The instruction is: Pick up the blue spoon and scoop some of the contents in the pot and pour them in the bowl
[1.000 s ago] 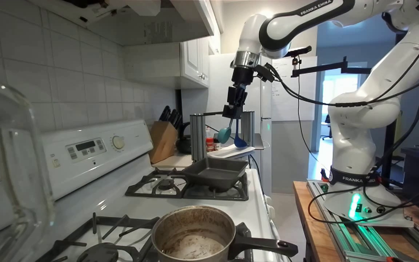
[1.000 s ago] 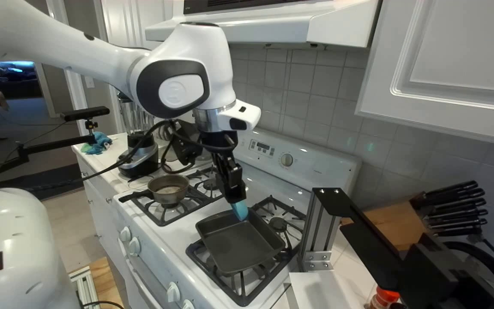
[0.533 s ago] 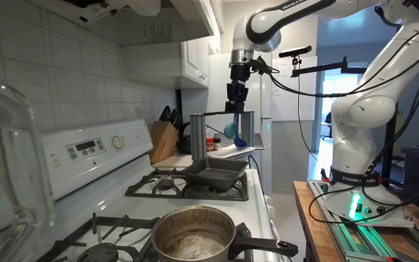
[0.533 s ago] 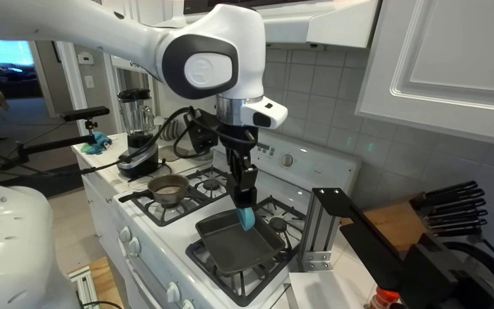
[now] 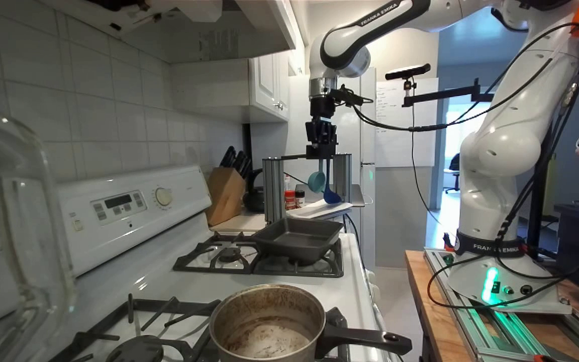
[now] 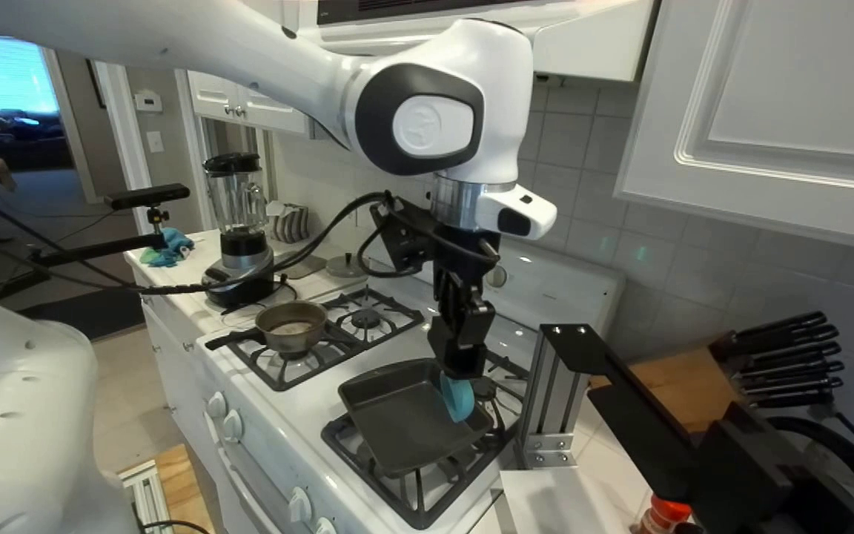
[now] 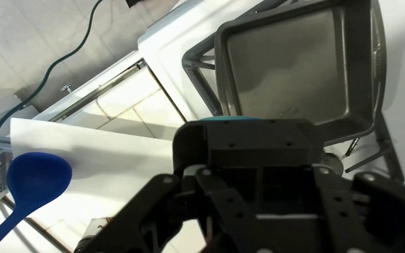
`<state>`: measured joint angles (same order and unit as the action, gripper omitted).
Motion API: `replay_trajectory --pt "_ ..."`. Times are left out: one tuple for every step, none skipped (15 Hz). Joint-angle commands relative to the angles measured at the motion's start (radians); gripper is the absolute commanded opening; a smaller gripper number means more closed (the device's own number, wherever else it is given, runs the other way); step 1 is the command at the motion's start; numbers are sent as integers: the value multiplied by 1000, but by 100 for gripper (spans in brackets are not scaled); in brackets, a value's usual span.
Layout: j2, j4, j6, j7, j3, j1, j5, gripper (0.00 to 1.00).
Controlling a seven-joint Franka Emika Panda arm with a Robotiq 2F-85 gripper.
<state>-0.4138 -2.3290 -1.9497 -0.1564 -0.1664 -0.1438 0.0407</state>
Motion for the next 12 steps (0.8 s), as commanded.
replay_trajectory --pt "96 96 16 29 -8 -33 14 22" --pt "113 113 8 29 -10 -40 18 22" --pt "130 128 2 28 -12 -45 16 22" --pt "144 141 -16 28 -14 -50 17 22" --pt "164 161 -13 26 -16 -54 18 22" --pt "183 177 -18 23 -18 -59 25 22" --pt "200 192 -20 26 -22 -61 21 22" --pt "214 204 -27 26 -25 -64 23 22" --pt "231 218 -37 28 -30 -66 16 22" --pt "247 229 -48 19 -33 -71 24 22" --pt "259 241 -43 17 -34 -73 29 22" --pt "217 194 -41 12 -29 -66 8 47"
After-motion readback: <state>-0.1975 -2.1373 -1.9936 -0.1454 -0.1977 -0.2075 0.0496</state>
